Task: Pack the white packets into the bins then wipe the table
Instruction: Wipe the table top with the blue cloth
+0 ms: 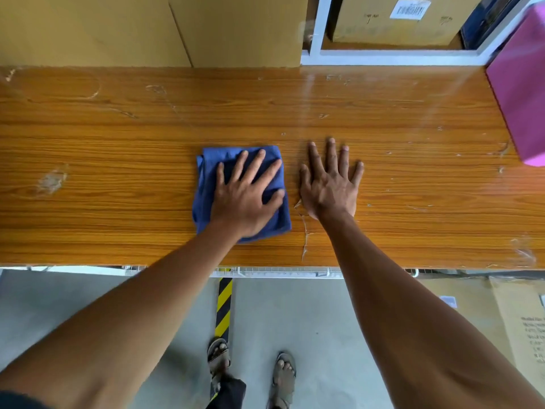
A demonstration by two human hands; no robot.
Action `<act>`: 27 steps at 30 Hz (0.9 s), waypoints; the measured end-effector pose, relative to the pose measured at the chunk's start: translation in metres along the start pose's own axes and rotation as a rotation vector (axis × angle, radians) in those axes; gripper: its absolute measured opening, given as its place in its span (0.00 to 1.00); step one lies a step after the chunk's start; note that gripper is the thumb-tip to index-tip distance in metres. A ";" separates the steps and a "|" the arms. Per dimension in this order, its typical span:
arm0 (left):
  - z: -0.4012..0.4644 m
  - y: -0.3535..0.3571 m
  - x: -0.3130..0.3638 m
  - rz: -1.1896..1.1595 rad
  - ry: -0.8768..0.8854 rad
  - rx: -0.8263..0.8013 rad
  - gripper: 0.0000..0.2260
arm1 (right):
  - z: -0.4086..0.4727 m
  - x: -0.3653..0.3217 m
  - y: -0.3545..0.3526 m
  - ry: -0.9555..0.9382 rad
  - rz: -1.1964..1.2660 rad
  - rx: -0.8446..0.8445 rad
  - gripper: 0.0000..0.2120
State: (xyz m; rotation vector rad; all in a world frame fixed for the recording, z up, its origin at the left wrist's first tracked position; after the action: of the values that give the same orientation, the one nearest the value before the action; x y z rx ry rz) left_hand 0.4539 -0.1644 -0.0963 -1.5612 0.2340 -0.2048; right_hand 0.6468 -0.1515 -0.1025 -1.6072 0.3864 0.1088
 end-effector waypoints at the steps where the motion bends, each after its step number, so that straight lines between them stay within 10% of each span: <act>1: 0.018 -0.001 -0.007 -0.016 -0.022 0.002 0.31 | 0.000 0.001 0.001 -0.002 0.003 0.002 0.30; 27: 0.053 0.004 -0.017 -0.045 -0.117 -0.059 0.33 | -0.001 0.004 0.004 -0.014 -0.003 0.037 0.31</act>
State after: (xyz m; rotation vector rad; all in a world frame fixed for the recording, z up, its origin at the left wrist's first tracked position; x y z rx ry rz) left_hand 0.4523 -0.1089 -0.1004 -1.6319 0.1142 -0.1419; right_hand 0.6495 -0.1532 -0.1073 -1.5698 0.3735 0.1100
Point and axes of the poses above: each hand's wrist, its own z-axis towards the middle knuckle, its own y-axis out of the palm, x = y × z, the point moved 8 cm from there along z, towards the middle knuckle, and after that the axes turned 8 degrees about z, right-handed, at the moved point
